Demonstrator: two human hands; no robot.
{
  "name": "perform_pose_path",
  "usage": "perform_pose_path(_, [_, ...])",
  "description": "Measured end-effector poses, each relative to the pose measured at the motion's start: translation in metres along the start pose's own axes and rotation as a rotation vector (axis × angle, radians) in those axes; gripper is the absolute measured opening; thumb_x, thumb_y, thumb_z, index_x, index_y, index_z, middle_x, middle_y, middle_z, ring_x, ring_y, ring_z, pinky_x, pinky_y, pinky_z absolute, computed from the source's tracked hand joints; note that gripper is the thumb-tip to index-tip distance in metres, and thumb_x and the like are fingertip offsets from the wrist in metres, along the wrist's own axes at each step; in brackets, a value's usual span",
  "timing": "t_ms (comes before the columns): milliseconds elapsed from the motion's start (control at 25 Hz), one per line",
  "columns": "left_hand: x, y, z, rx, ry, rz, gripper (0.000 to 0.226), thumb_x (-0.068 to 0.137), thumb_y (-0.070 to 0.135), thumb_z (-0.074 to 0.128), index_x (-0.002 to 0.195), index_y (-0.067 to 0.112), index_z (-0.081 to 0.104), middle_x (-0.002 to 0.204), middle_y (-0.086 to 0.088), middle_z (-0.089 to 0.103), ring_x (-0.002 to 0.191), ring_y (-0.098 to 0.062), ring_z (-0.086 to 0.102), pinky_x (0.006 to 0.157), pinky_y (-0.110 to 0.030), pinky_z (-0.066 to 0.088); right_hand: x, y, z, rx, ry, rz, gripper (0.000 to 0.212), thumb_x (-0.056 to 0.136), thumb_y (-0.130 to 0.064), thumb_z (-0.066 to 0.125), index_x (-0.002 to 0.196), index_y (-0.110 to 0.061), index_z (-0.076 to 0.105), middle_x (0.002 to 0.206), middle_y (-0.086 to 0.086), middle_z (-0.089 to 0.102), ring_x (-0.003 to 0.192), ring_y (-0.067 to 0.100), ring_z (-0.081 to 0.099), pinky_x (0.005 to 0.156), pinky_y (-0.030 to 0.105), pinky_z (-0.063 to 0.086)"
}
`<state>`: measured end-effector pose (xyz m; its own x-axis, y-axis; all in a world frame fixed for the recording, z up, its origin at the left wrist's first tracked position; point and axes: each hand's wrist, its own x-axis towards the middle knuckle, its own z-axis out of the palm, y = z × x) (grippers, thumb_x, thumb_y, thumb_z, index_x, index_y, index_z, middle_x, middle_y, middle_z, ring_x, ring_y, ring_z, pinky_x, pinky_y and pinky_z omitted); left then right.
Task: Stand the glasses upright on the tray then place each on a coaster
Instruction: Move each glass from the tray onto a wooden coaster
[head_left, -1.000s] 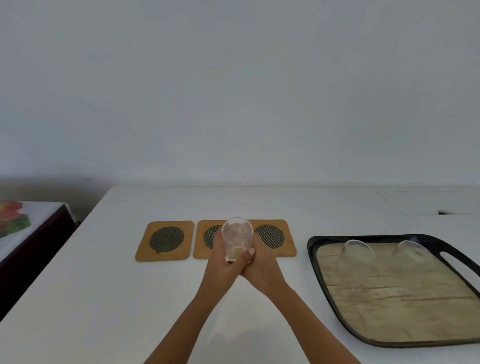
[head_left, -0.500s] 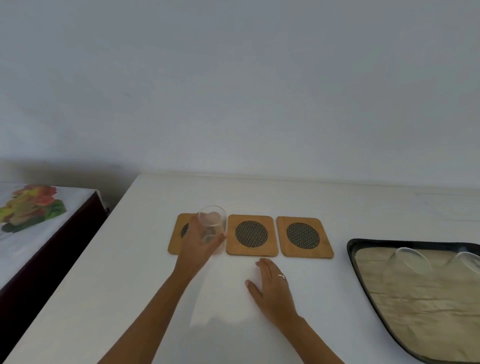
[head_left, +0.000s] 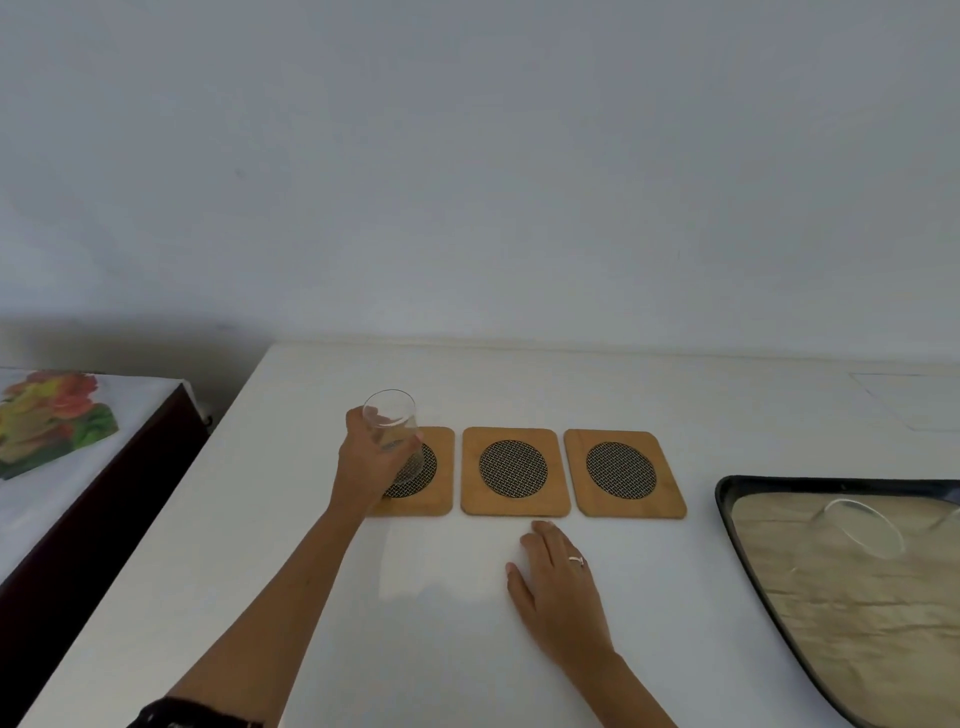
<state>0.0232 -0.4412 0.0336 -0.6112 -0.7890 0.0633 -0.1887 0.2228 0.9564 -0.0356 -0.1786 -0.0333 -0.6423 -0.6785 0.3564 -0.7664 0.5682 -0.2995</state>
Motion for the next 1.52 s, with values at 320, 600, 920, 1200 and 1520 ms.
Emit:
perform_pose_path(320, [0.004, -0.005, 0.005, 0.065, 0.004, 0.002, 0.064, 0.069, 0.041, 0.078, 0.116, 0.026, 0.036, 0.116, 0.002, 0.056, 0.115, -0.020, 0.054, 0.091, -0.041, 0.049, 0.000, 0.001, 0.003, -0.002, 0.009, -0.007, 0.028, 0.084, -0.029, 0.061, 0.106, -0.011, 0.059, 0.118, 0.009, 0.062, 0.110, 0.027, 0.060, 0.089, 0.036, 0.052])
perform_pose_path(600, [-0.022, 0.009, 0.010, 0.153, 0.137, 0.072, 0.090, 0.078, 0.048, 0.067, 0.142, 0.017, 0.013, 0.151, -0.013, 0.029, 0.139, -0.031, 0.027, 0.111, -0.060, 0.024, 0.000, 0.000, 0.001, 0.028, 0.006, 0.014, 0.029, 0.085, -0.030, 0.060, 0.107, -0.012, 0.059, 0.120, 0.008, 0.061, 0.110, 0.024, 0.060, 0.090, 0.035, 0.050])
perform_pose_path(920, [-0.109, -0.007, 0.052, 0.519, 0.061, 0.425, 0.045, 0.082, 0.015, 0.063, 0.123, 0.005, 0.049, 0.139, -0.018, 0.046, 0.132, -0.036, 0.040, 0.104, -0.058, 0.037, 0.006, 0.004, -0.024, 0.500, 0.026, 0.233, 0.031, 0.087, -0.015, 0.061, 0.117, -0.012, 0.052, 0.116, 0.001, 0.054, 0.107, 0.013, 0.051, 0.098, 0.041, 0.046])
perform_pose_path(1200, [-0.138, -0.036, 0.046, 0.815, -0.195, 0.367, 0.050, 0.089, 0.036, 0.030, 0.125, 0.014, 0.056, 0.144, -0.013, 0.046, 0.134, -0.033, 0.039, 0.106, -0.058, 0.030, 0.031, 0.059, -0.125, 0.348, 0.593, 0.260, 0.022, 0.084, -0.004, 0.063, 0.104, -0.010, 0.058, 0.106, 0.004, 0.057, 0.099, 0.017, 0.052, 0.085, 0.018, 0.040])
perform_pose_path(1520, [-0.145, -0.035, 0.046, 0.944, -0.237, 0.324, 0.059, 0.087, 0.040, 0.021, 0.130, 0.015, 0.053, 0.140, -0.017, 0.049, 0.130, -0.039, 0.044, 0.101, -0.061, 0.037, 0.006, 0.161, -0.173, -0.093, 0.513, 0.697, 0.051, 0.076, -0.042, 0.074, 0.113, -0.009, 0.063, 0.128, 0.018, 0.052, 0.132, 0.039, 0.034, 0.103, 0.056, 0.033])
